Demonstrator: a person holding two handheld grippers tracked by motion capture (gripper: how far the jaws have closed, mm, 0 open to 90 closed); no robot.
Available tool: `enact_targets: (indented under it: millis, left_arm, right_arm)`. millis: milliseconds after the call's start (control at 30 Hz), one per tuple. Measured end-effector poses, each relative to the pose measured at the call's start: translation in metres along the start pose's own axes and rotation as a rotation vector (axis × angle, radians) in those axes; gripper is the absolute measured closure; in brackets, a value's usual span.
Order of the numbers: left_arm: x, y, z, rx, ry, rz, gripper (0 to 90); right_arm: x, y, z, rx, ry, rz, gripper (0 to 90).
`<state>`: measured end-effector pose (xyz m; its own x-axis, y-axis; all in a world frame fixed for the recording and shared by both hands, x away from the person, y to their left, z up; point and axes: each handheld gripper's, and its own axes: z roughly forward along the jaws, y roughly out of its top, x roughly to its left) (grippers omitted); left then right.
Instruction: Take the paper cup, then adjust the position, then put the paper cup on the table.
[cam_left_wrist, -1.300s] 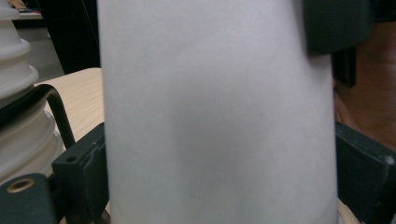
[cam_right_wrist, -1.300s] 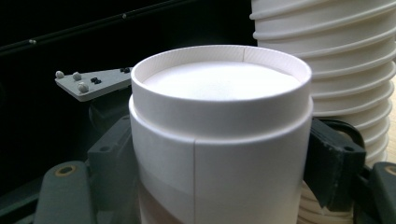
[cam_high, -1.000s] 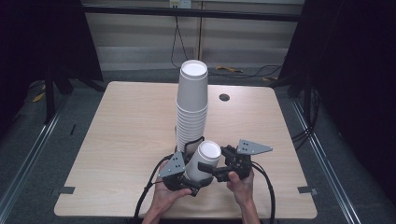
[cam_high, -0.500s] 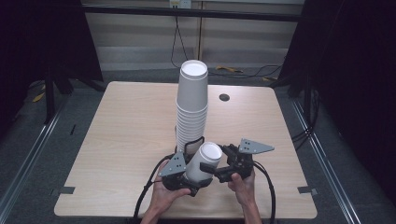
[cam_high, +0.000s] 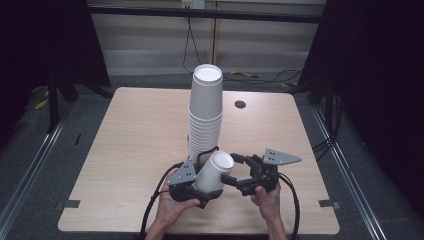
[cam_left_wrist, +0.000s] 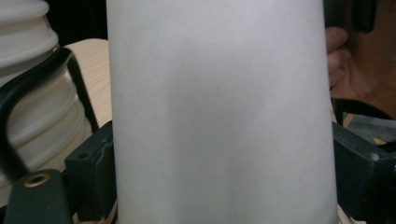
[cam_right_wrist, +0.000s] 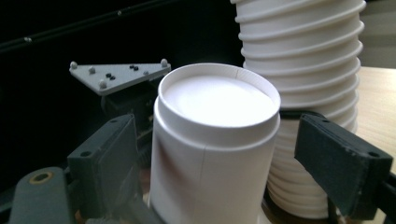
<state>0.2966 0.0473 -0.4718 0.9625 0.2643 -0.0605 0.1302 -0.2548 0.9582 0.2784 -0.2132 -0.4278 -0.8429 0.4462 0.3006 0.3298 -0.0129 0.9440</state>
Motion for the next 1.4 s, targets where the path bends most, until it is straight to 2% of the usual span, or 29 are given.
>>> enact_targets:
  millis: [233,267,333,467,567,667,867,967,1033,1167,1233,1333,1400]
  left_arm:
    - [0.002,0.000,-0.002,0.056,-0.016,0.012,12.7]
    - [0.002,0.000,-0.002,0.070,-0.011,0.019,12.7]
    - [0.003,0.002,-0.003,0.084,-0.025,0.022,12.7]
    - [0.005,0.005,-0.003,0.112,-0.026,0.044,12.7]
    - [0.006,0.004,-0.004,0.134,-0.030,0.044,12.7]
    - [0.006,0.004,-0.006,0.157,-0.034,0.050,12.7]
    - [0.007,0.004,-0.007,0.205,-0.038,0.069,13.0]
    - [0.009,0.006,-0.007,0.248,-0.064,0.078,12.9]
    - [0.009,0.008,-0.007,0.267,-0.059,0.088,12.9]
    - [0.011,0.011,-0.009,0.280,-0.058,0.085,13.0]
    - [0.012,0.011,-0.009,0.296,-0.044,0.086,13.0]
    - [0.010,0.015,-0.008,0.334,-0.053,0.122,13.1]
    - [0.008,0.017,-0.006,0.348,-0.056,0.133,13.1]
  right_arm:
    - [-0.003,-0.002,-0.007,0.062,-0.027,-0.011,13.4]
    - [-0.004,-0.003,-0.007,0.078,-0.035,-0.020,13.5]
    - [-0.004,-0.003,-0.007,0.121,-0.051,-0.040,13.4]
    - [-0.004,-0.005,-0.005,0.188,-0.056,-0.054,13.5]
    - [-0.004,-0.007,-0.004,0.231,-0.060,-0.063,13.6]
    - [-0.005,-0.009,-0.004,0.241,-0.043,-0.059,13.6]
    - [-0.006,-0.011,-0.005,0.283,-0.044,-0.066,13.6]
    - [-0.007,-0.011,-0.006,0.300,-0.051,-0.082,13.6]
    - [-0.008,-0.010,-0.005,0.313,-0.071,-0.086,13.5]
    - [-0.008,-0.011,-0.005,0.347,-0.059,-0.094,13.5]
    - [-0.007,-0.012,-0.004,0.360,-0.064,-0.098,13.5]
    - [-0.005,-0.013,-0.001,0.407,-0.080,-0.128,13.6]
    - [-0.005,-0.013,0.000,0.417,-0.073,-0.133,13.6]
